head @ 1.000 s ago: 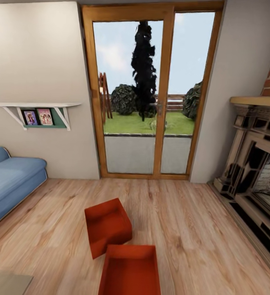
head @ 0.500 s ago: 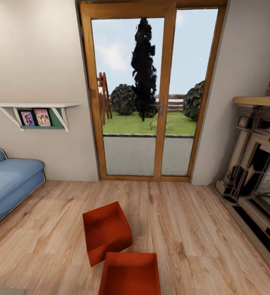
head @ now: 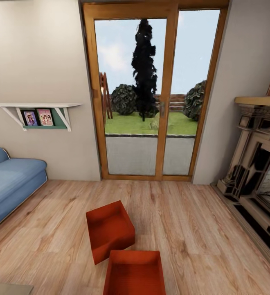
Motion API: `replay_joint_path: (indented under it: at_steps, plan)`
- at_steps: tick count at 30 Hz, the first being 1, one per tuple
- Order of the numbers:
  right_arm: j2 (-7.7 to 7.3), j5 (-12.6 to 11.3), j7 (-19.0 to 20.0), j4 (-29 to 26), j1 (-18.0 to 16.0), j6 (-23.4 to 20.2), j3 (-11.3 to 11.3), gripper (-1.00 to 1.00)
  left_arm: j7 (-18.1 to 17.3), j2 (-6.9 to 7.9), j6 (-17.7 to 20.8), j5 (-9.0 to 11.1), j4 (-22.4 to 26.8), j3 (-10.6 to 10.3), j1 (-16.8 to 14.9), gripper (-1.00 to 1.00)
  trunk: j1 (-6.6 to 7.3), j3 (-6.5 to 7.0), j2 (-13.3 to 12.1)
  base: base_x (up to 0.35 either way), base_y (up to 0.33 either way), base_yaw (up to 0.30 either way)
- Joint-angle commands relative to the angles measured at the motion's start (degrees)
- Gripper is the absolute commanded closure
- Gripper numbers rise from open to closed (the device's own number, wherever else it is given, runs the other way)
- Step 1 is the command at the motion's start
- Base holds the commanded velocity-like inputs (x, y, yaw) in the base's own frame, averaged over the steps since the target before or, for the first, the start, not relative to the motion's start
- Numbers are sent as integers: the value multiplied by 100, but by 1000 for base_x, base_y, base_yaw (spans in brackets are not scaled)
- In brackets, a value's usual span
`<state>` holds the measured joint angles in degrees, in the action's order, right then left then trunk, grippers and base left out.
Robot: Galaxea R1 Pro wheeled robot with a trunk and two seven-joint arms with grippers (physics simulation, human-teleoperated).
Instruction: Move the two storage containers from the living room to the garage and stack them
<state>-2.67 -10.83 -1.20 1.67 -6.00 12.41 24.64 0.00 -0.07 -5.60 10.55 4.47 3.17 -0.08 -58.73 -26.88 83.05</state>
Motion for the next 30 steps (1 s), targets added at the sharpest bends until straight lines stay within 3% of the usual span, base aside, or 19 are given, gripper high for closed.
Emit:
replay_joint_path:
  at_steps: [1, 14, 30]
  plan:
    - [7, -50, -4, 18, -6, 34, 49, -100, -2, -1, -11, 9, 2, 27, -1, -100, 0, -5, 3, -2, 3, 0]
    - [14, -49, 0, 18, -6, 17, 45, -100, -2, -1, -18, 9, 2, 26, -1, -100, 0, -9, 3, 0, 0, 0]
    - [-15, -25, 75, 18, -6, 50, 59, -100, 0, -1, -20, 9, 10, 26, -1, -100, 0, -144, 3, 0, 0, 0]
